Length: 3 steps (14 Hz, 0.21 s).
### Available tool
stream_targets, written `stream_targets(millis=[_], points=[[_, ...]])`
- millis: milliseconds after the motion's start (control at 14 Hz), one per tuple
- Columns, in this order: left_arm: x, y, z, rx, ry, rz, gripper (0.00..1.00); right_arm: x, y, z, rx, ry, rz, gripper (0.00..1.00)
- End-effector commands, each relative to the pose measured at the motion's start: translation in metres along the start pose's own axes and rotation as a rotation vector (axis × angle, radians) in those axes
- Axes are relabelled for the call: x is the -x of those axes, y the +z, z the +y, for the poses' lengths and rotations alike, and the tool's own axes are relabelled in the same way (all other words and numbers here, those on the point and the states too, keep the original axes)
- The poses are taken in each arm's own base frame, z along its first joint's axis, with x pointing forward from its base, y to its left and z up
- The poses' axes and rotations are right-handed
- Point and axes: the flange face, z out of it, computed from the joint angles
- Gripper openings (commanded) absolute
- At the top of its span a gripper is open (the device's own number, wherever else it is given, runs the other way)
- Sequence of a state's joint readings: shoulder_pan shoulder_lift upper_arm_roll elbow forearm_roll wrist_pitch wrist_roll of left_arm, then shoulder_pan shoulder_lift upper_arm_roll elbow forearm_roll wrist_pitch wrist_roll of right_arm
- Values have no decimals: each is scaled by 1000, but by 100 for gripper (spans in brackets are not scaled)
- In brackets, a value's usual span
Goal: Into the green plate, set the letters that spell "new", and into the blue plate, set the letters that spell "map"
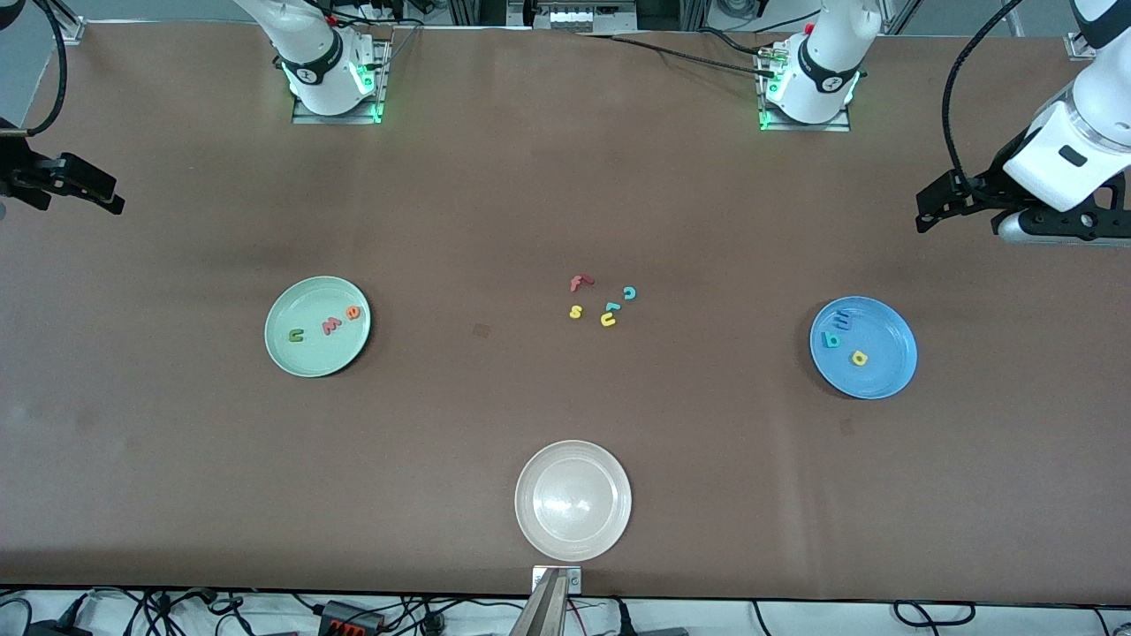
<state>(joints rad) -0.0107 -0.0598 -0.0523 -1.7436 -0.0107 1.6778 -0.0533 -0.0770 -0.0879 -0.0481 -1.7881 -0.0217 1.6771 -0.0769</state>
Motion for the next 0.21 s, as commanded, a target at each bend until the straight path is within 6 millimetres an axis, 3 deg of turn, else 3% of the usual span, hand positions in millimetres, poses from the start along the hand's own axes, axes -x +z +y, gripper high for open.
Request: stream_targets(millis=[0,143], points=[[-2,-6,2,8,17,-7,100,2,1,-2,17,-2,8,100],[-2,-6,2,8,17,-7,100,3,0,-1,16,-1,7,100]])
